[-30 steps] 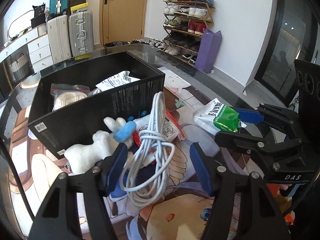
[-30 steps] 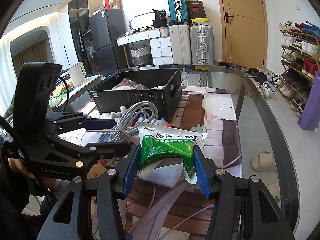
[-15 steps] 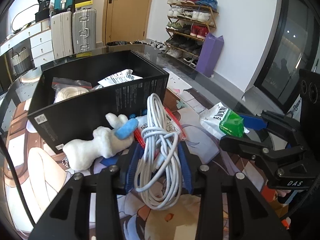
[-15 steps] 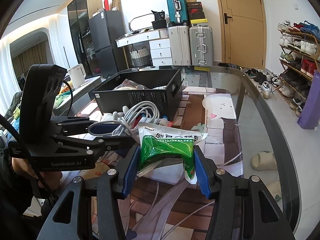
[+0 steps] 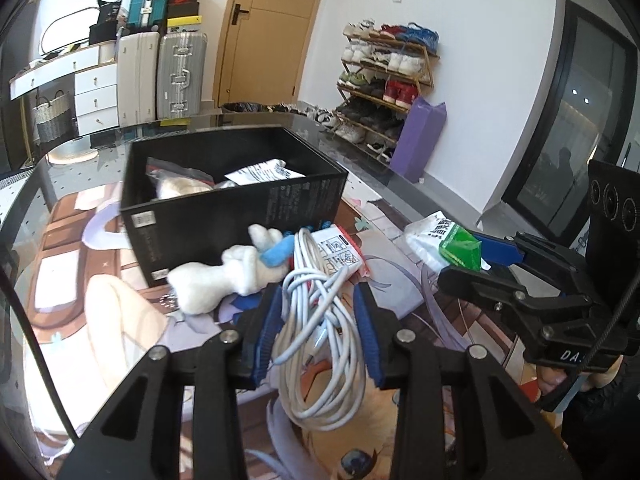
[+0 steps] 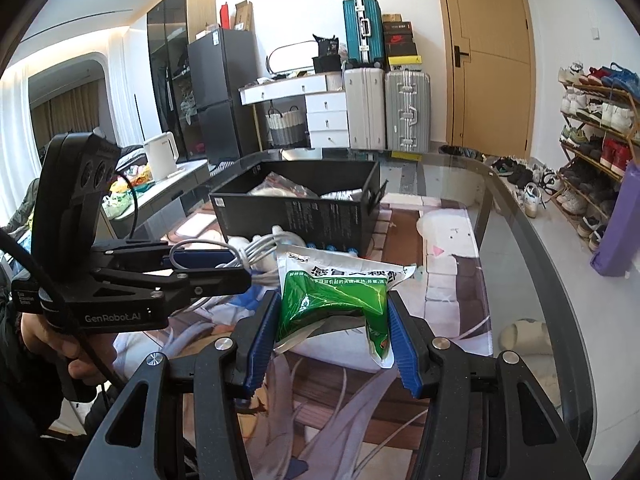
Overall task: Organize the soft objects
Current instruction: 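Carry the white cable with left gripper while right gripper carries green packet toward box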
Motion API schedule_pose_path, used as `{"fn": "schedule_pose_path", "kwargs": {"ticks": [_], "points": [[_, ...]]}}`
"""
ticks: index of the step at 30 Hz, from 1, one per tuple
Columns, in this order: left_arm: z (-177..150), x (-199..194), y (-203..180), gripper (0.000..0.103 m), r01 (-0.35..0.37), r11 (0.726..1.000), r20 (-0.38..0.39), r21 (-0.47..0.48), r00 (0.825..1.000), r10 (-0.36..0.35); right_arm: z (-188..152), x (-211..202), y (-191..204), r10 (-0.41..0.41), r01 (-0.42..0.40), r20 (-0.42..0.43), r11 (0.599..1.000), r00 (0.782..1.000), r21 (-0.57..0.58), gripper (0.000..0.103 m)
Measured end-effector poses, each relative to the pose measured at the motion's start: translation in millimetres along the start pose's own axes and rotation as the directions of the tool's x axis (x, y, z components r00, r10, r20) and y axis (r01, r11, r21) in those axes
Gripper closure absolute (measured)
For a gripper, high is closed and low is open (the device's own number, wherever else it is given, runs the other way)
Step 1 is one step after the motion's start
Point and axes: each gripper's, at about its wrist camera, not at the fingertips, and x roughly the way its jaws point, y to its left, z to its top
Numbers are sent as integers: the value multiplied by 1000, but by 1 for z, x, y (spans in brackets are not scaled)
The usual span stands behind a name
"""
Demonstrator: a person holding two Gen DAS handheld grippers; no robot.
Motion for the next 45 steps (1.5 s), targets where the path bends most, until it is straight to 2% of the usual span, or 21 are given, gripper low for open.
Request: {"fn": "schedule_pose_path", "kwargs": {"ticks": [1,2,3,5,16,20,21,22,23,25,28,36,39,43,45], "points": [[-1,-4,3,67,-3,1000,10,-10,1000,3,1,-1,1,0,0,12,1000,1000,1,50],[-1,-8,5,76,-8,1000,22,-17,1000,8,2,-3,2,2,-2,26,1000,1000,4,50],[-1,-10,7,77,-14,1000,23,-21,1000,14,3,-5,2,4,-5,41,1000,999,8,50],[-2,-15,12,84,-25,999,31,-35,999,26,6,-8,3,5,-6,63,1000,998,14,50],[-3,-12,11,85,-39,998,18,-46,999,40,14,-6,-3,8,-12,85,999,996,37,50],[-4,-2,13,84,-50,998,-37,-45,998,49,13,-5,-3,12,-15,76,999,997,37,50],[-6,1,14,83,-53,997,-50,-53,997,51,13,-5,-4,13,-16,76,999,997,37,50],[-8,3,15,77,-48,997,-59,-63,997,44,13,-5,-3,16,-19,74,999,997,36,50],[-9,5,16,66,-40,997,-65,-71,997,35,13,-5,-3,18,-21,73,999,997,36,50],[-11,8,12,55,-43,997,-83,-65,996,37,13,-4,-3,23,-25,70,999,997,34,50],[-13,13,3,49,-38,999,-102,-28,994,35,13,-4,-4,25,-27,67,999,997,34,50],[-18,34,-17,49,-66,998,-163,22,984,68,13,-2,-6,26,-28,59,999,998,37,50],[-19,35,-18,53,-50,999,-159,20,986,53,11,-1,-7,26,-29,53,999,998,39,50],[-18,31,-21,69,-33,999,-140,35,989,37,10,1,-8,30,-32,48,999,998,42,50],[-17,28,-21,70,-26,999,-129,33,991,30,11,2,-8,34,-36,47,999,998,41,50]]}}
